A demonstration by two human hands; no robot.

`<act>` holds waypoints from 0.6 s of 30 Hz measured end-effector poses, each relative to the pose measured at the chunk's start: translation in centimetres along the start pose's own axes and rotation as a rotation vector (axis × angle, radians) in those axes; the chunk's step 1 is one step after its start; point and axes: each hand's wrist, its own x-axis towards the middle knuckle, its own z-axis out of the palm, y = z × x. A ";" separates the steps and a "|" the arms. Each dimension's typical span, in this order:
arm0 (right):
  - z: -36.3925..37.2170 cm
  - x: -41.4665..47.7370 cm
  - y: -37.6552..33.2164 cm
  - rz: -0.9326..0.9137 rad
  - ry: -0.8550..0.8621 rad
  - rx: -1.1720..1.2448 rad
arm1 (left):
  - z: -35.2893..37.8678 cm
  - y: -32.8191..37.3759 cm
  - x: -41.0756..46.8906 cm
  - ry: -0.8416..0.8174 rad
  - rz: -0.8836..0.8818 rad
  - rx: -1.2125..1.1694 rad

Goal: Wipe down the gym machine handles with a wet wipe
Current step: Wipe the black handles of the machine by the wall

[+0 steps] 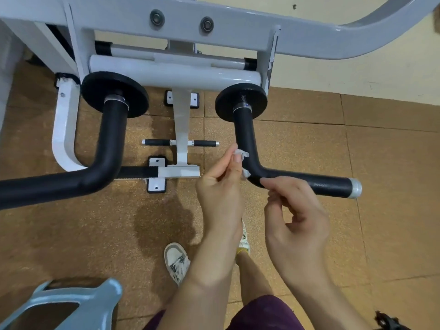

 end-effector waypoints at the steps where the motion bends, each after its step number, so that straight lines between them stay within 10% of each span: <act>1: 0.0 -0.1 -0.1 0.037 0.023 0.038 | 0.1 0.1 0.3 0.000 0.005 0.006; 9: 0.3 -1.3 -0.7 0.733 0.193 0.551 | 1.4 -0.9 -2.3 0.159 0.017 -0.046; 18: 2.3 0.5 -1.6 1.090 -0.129 1.168 | 0.3 0.3 -1.5 0.148 0.121 0.120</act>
